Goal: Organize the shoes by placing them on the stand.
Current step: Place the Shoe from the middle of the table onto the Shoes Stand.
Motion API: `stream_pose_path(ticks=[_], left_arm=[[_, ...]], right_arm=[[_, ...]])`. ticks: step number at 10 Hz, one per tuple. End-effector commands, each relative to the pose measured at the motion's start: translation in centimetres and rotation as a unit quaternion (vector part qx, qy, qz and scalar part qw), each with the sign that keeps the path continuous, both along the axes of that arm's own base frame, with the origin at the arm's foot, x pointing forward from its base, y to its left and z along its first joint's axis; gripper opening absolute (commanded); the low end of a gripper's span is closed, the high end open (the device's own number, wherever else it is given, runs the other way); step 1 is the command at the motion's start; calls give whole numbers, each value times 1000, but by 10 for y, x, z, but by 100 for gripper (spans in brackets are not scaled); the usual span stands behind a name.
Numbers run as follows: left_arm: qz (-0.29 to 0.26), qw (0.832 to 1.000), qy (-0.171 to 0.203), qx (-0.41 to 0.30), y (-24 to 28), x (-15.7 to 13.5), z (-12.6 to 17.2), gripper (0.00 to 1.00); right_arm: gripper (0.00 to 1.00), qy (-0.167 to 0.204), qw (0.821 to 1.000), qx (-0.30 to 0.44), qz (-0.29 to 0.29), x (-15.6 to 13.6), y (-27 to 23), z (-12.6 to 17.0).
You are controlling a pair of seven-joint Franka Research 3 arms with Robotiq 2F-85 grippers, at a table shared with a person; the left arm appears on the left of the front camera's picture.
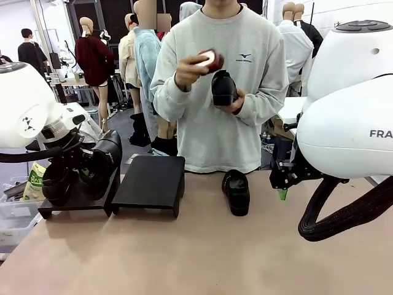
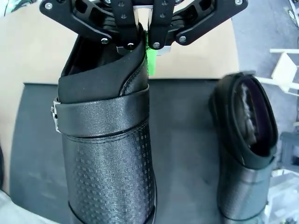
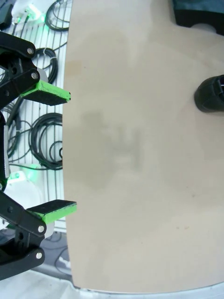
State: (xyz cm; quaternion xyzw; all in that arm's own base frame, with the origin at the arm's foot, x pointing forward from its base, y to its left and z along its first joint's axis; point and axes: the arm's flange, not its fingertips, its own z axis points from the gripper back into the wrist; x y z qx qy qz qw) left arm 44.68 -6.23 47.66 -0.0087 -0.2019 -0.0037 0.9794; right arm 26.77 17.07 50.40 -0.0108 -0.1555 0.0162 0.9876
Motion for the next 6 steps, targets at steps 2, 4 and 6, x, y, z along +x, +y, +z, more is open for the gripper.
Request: stream_pose_path(ticks=[2, 4, 6], left_arm=[[15, 1000, -15, 9, 23, 29, 0, 0], [15, 1000, -5, 0, 18, 19, -5, 0], [15, 1000, -5, 0, 18, 19, -5, 0]], right_arm=[[100, 2, 1000, 13, 7, 2, 1, -4], [100, 2, 1000, 13, 7, 2, 1, -4], [100, 2, 1000, 13, 7, 2, 1, -4]])
